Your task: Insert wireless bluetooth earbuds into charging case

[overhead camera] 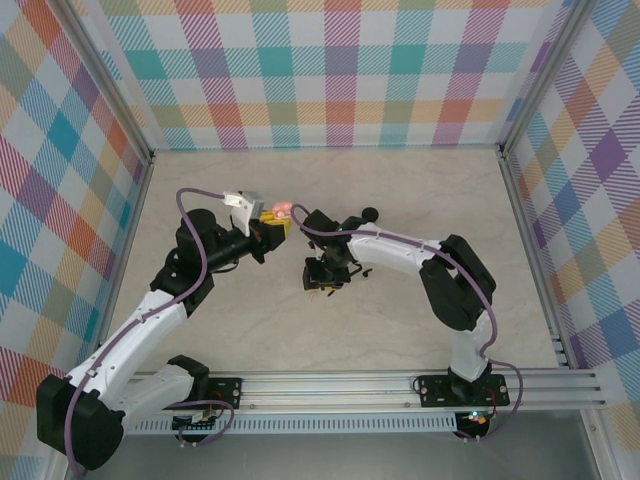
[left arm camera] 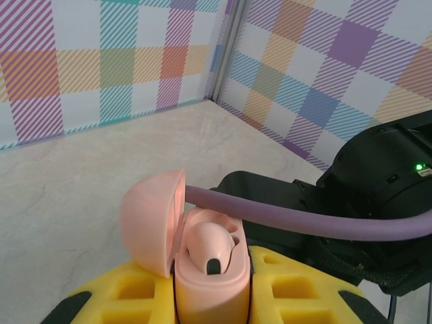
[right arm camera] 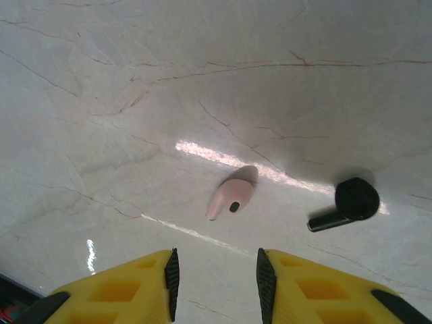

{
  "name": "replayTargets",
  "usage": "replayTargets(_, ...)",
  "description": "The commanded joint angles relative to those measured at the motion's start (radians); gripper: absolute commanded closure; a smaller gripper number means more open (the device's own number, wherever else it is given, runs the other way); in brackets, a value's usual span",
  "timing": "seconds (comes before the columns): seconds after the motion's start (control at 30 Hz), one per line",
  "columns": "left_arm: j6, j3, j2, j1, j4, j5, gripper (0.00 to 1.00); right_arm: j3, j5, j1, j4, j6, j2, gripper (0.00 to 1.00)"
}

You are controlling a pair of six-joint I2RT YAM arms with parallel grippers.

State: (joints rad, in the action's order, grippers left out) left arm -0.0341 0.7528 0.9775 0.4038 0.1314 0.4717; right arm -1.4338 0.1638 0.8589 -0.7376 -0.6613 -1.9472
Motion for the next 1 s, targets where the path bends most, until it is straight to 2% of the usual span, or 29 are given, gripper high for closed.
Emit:
replayTargets(0.0, -0.001, 0.032, -0.016, -0.007, 0.011, 0.030, 0.85, -0.050, -0.031, 0.021, -0.058, -0.046, -0.045, 0.62)
replayTargets(0.23, 0.003, 0.029, -0.016, -0.006, 0.005, 0.032, 0.85, -0.097, -0.098, 0.034, -0.091, -0.095, -0.101, 0.63)
replayTargets(0.97, 0.002, 0.015, -0.020, -0.006, 0.004, 0.034, 0.85, -0.152, -0.109, 0.051, -0.122, -0.113, -0.206, 0.62)
